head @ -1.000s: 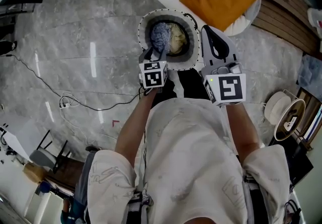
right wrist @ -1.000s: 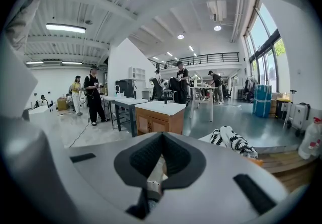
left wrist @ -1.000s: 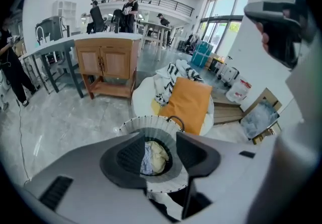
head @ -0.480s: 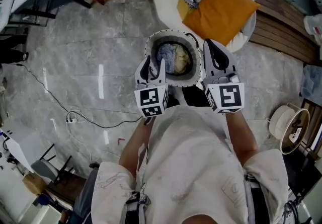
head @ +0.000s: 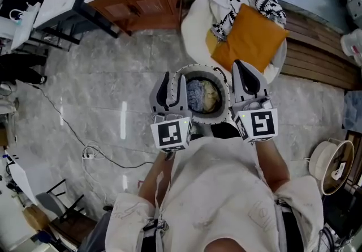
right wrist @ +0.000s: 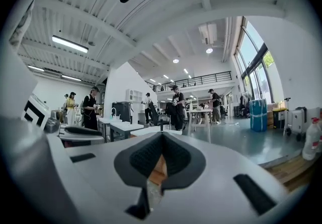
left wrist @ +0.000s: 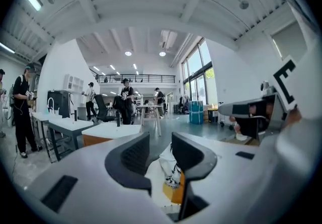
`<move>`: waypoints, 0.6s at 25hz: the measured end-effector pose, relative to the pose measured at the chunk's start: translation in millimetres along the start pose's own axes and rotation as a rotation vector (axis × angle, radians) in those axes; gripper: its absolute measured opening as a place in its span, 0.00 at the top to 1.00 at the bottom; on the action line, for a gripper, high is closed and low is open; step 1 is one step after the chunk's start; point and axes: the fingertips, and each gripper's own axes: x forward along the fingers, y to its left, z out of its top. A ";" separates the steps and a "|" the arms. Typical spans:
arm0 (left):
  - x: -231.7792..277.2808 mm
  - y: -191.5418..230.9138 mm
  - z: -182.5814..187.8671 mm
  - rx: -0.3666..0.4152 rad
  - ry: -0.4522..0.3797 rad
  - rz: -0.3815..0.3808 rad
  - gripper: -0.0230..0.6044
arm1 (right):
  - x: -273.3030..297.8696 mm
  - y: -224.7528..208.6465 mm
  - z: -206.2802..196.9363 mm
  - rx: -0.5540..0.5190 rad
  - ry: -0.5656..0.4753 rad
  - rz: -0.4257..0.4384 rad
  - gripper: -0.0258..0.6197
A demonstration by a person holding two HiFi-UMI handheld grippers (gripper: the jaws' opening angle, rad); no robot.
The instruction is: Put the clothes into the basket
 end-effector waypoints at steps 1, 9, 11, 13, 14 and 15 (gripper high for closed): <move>0.0 0.3 10.3 0.007 -0.021 0.001 0.75 | -0.2 -2.7 8.6 -0.005 -0.019 -0.006 0.98; 10.5 -2.4 55.2 0.023 -0.105 0.018 0.87 | 4.9 -16.8 57.5 -0.031 -0.116 -0.020 0.98; 9.2 -1.6 63.8 0.027 -0.117 0.018 0.91 | 5.8 -15.4 62.5 -0.028 -0.122 -0.017 0.98; 9.1 0.8 69.2 0.025 -0.123 0.011 0.94 | 7.5 -12.1 64.8 -0.027 -0.129 -0.013 0.98; 9.1 2.6 71.2 0.024 -0.123 0.010 0.95 | 8.1 -10.3 65.3 -0.028 -0.131 -0.012 0.98; 8.4 4.7 74.0 0.022 -0.126 0.011 0.95 | 8.5 -8.6 65.6 -0.027 -0.131 -0.012 0.98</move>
